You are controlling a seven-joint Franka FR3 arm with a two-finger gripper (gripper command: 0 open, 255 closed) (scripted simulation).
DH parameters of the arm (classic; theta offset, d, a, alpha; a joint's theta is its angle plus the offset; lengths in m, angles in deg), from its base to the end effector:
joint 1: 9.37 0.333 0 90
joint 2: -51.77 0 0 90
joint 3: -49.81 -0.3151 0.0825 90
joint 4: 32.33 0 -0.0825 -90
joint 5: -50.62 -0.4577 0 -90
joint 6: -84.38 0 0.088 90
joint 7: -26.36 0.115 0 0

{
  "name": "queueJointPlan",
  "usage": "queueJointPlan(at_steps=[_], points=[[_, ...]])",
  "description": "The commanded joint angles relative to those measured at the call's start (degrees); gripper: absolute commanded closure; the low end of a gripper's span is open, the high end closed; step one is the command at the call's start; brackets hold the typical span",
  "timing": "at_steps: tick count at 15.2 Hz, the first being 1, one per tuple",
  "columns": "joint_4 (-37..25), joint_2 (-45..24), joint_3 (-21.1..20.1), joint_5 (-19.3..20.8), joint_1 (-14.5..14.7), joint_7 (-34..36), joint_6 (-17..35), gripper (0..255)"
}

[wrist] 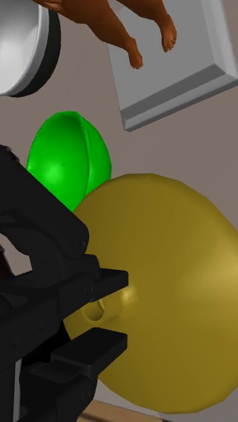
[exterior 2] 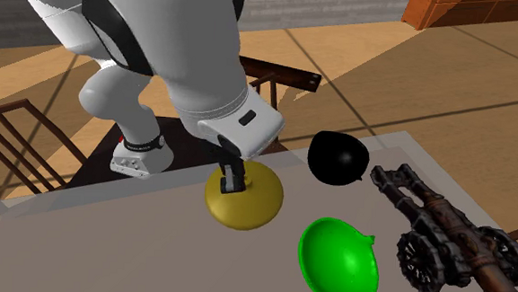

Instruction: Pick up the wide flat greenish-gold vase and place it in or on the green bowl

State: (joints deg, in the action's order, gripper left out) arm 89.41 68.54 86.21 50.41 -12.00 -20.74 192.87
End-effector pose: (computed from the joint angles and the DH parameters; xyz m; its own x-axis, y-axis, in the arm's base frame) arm 0.4232 -0.3604 0.4783 0.9798 0.1501 0.1323 0.1655 -0.9796 -0.1142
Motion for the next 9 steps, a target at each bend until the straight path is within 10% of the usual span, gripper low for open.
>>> queueJointPlan(at_steps=[1,9], points=[[-1.3,0.2,-0.2,0.1,0.0,0.2,-1.5,255],[-18.7,-15.6,2.9,-9.3,2.3,-3.7,-6.4,255]])
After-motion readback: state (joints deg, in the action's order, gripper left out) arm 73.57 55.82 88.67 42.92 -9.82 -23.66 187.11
